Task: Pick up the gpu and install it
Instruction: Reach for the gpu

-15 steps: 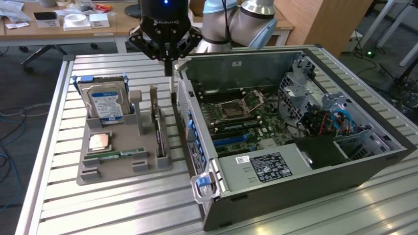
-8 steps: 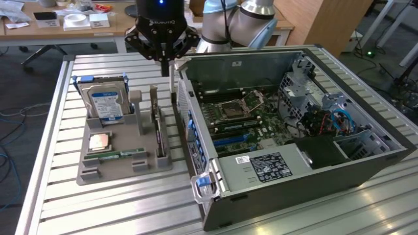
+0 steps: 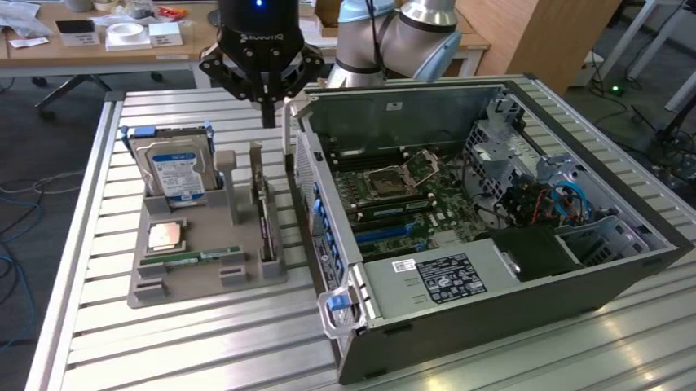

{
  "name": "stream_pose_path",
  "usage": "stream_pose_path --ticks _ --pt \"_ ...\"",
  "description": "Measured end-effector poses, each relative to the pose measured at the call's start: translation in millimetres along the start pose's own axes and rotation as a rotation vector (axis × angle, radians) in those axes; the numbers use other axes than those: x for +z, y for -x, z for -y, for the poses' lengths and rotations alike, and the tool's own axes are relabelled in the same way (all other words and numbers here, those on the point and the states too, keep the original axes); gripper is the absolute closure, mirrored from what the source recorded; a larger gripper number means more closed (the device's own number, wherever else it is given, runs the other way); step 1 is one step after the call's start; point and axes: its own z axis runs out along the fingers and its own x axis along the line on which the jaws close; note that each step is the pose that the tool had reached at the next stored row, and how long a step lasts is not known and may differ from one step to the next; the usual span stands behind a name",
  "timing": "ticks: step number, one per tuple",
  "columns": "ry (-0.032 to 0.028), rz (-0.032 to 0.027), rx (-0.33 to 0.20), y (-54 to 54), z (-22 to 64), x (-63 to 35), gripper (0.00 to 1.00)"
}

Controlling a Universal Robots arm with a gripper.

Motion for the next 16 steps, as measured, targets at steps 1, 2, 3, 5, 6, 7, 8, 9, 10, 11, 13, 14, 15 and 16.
stream_pose_path --ticks 1,2,3,5,6,7,8,9,10,11,13,14,15,16 --pt "0.0000 0.0000 0.000 -1.0 0.1 0.0 0.89" --pt "0.0000 0.0000 0.000 -1.7 0.1 0.0 0.89" --pt "0.0000 0.0000 0.000 -2.3 0.2 0.0 0.89" --pt "0.0000 0.0000 0.000 -3.5 0.3 0.0 0.89" --pt "0.0000 0.0000 0.000 -4.1 0.3 0.0 0.89" --pt "-0.0001 0.0000 0.000 -4.7 0.3 -0.1 0.89" --pt "0.0000 0.0000 0.000 -5.3 0.4 0.0 0.89" --pt "0.0000 0.0000 0.000 -5.9 0.4 0.0 0.89" --pt "0.0000 0.0000 0.000 -6.4 0.5 -0.1 0.89" --pt "0.0000 -0.0001 0.000 -6.5 0.5 0.0 0.89" --pt "0.0000 -0.0001 0.000 -6.6 0.5 -0.1 0.89" --pt "-0.0001 -0.0001 0.000 -6.6 0.5 -0.1 0.89" --pt "0.0000 -0.0001 0.000 -6.6 0.5 -0.1 0.89" --pt "-0.0001 -0.0001 0.000 -6.6 0.5 0.1 0.89"
